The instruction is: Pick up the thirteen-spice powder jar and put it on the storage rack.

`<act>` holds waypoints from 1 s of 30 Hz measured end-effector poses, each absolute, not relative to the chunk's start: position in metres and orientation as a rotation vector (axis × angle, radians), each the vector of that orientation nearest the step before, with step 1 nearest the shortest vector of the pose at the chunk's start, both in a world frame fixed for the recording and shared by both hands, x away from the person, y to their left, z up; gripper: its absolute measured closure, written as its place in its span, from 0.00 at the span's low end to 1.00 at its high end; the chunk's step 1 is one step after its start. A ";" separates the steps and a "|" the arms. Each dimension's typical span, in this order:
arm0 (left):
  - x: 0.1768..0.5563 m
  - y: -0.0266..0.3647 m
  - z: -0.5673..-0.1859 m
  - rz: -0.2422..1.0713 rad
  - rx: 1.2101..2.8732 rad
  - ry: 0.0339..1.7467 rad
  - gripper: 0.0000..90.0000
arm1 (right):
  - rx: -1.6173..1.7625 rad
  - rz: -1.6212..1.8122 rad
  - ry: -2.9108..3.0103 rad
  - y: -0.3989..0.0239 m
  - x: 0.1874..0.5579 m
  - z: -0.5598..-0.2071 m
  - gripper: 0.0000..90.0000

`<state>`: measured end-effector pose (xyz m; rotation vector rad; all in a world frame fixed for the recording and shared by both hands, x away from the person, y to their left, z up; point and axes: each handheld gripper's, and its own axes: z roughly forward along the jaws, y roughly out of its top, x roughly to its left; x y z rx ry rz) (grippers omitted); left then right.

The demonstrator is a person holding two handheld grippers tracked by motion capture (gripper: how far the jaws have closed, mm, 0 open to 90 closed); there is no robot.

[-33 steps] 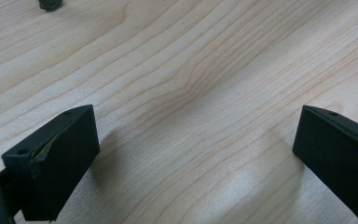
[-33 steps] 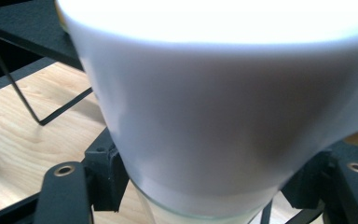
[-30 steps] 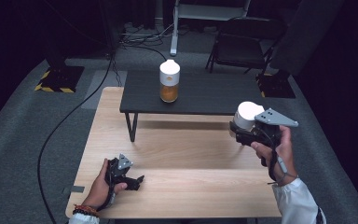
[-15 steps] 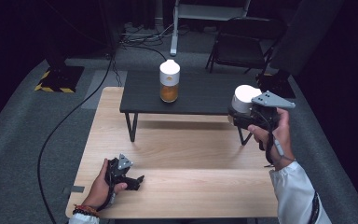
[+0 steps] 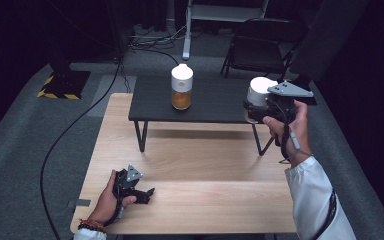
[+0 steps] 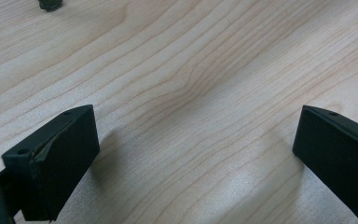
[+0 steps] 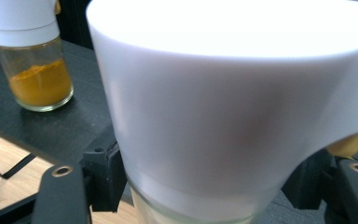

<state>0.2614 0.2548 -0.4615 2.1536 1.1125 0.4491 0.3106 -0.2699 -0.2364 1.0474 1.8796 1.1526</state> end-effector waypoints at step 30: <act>0.261 0.255 -0.462 0.449 2.153 1.113 0.00 | 1.168 1.212 1.810 -0.254 0.376 -0.265 0.33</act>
